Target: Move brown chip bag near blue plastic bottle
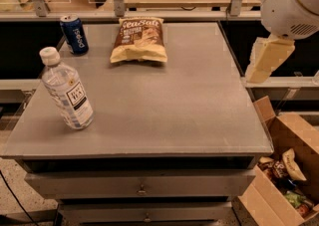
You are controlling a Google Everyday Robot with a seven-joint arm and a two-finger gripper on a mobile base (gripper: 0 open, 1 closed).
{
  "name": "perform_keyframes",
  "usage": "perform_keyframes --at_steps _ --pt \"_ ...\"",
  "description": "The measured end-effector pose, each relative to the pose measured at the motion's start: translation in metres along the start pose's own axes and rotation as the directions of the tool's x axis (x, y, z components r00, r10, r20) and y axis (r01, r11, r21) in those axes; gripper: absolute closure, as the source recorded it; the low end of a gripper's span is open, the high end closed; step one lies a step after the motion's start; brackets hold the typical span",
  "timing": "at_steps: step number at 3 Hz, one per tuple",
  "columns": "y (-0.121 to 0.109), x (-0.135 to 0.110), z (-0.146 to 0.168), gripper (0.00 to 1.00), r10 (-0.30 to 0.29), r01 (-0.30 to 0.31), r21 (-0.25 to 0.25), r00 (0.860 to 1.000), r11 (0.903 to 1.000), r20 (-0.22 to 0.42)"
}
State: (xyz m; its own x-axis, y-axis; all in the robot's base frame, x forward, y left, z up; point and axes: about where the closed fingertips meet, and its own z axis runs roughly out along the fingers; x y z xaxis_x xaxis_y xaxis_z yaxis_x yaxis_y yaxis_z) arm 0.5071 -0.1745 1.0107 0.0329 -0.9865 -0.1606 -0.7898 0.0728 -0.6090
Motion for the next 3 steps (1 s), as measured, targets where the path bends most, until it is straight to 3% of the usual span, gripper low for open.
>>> perform_keyframes --at_steps 1,2,3 --pt "-0.012 -0.017 -0.003 0.0 -0.008 0.0 0.069 0.993 0.9976 0.114" --pt "-0.038 -0.072 0.006 0.0 -0.019 -0.015 0.129 0.964 0.9916 0.265" --pt "-0.066 -0.122 0.038 0.0 -0.065 0.015 0.161 0.949 0.9869 0.309"
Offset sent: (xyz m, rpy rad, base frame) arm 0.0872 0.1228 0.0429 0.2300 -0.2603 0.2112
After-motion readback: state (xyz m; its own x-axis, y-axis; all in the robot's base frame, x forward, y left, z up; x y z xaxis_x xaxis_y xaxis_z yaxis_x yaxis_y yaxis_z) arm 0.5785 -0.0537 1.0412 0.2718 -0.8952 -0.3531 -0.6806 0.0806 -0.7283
